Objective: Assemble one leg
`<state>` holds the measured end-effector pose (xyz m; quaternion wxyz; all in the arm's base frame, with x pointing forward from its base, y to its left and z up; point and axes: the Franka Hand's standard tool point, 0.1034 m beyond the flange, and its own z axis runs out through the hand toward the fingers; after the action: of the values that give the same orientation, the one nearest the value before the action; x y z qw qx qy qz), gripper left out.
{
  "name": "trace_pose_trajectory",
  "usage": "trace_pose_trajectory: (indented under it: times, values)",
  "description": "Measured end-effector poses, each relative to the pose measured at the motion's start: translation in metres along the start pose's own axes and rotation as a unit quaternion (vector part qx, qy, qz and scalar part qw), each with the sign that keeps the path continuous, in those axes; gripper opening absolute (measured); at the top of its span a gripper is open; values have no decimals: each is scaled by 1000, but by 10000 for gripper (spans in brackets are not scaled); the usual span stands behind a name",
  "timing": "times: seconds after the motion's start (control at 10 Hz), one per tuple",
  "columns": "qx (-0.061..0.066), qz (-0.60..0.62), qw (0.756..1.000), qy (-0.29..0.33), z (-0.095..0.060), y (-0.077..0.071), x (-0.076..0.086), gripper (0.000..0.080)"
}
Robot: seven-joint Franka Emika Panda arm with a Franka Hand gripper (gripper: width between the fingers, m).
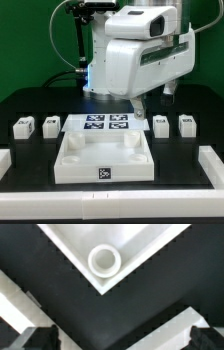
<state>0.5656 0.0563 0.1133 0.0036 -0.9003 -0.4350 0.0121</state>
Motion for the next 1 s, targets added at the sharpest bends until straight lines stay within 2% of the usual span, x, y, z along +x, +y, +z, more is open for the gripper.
trace_pose_trajectory:
  times: [0.5,0.6,0.7,0.8,0.9,1.0]
  values:
    - [0,-25,1000,-1,1,0,-1,650]
    - [4,-30,1000,-5,3,-4,-13,650]
    - [4,-60,998,-7,10,-16,-37,650]
    - [6,-165,986,-7,23,-33,-69,650]
    - [11,-239,971,-6,38,-46,-97,650]
    - [12,-318,948,-1,55,-51,-118,650]
